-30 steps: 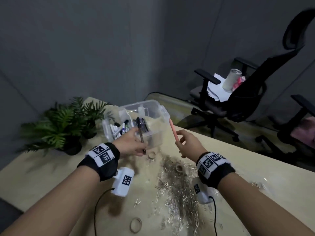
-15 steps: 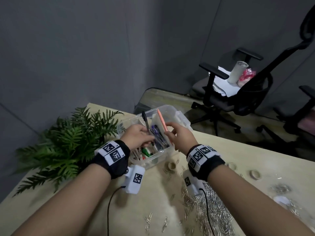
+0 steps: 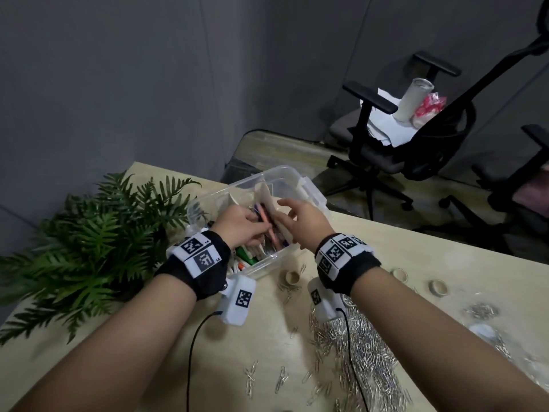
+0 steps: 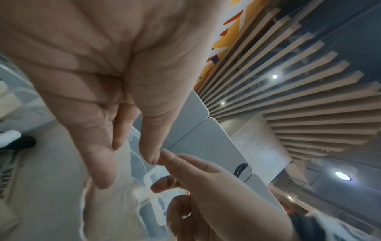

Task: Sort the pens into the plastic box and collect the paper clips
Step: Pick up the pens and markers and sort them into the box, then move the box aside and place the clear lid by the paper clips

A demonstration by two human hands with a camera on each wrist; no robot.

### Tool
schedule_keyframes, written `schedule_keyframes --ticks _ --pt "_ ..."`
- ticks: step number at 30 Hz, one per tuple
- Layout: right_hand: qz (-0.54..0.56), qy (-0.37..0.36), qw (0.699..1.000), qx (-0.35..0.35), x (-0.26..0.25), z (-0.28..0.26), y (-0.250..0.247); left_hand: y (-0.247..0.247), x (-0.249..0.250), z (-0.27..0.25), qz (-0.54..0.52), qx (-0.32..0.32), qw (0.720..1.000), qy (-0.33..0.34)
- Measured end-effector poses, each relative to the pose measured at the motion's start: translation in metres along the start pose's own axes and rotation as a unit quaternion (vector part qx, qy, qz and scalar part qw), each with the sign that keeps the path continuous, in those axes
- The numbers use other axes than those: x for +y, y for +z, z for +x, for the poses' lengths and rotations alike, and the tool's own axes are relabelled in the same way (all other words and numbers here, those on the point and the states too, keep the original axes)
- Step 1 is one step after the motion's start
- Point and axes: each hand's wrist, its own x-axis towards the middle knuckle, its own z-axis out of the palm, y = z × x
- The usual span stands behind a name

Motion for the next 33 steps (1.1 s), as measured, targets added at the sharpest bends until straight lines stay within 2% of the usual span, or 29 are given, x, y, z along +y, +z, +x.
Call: schedule_keyframes --ticks 4,8,11,14,17,20,26,33 --pt "0.06 -0.027 0.997 0.035 0.018 -0.019 -0.013 0.006 0.011 -0.02 -0.002 0.001 0.999 0.043" --pt "0.046 -0.026 0.996 0.073 0.058 -0.051 -0.034 0.027 0.01 -0.038 -0.007 -0.026 0.998 0.059" --pt "-0.004 0.018 0.999 0.047 0.096 -0.082 -0.044 0.056 0.005 -0.05 0.013 -0.056 0.997 0.058" --pt "-0.058 0.067 0.996 -0.004 0.13 -0.11 -0.049 0.09 -0.008 -0.059 0.094 -0.068 0.99 0.077" --pt "-0.097 0.11 0.988 -0.044 0.154 -0.13 -0.049 0.12 -0.03 -0.06 0.154 -0.09 0.982 0.064" --pt "-0.106 0.127 0.984 -0.065 0.17 -0.141 -0.047 0.141 -0.053 -0.057 0.256 -0.05 0.963 0.064" --pt "-0.119 0.145 0.975 -0.119 0.183 -0.135 -0.033 0.148 -0.087 -0.036 0.308 0.044 0.95 0.015" --pt "-0.103 0.143 0.973 -0.148 0.186 -0.115 -0.009 0.148 -0.104 -0.009 0.328 0.068 0.942 0.008"
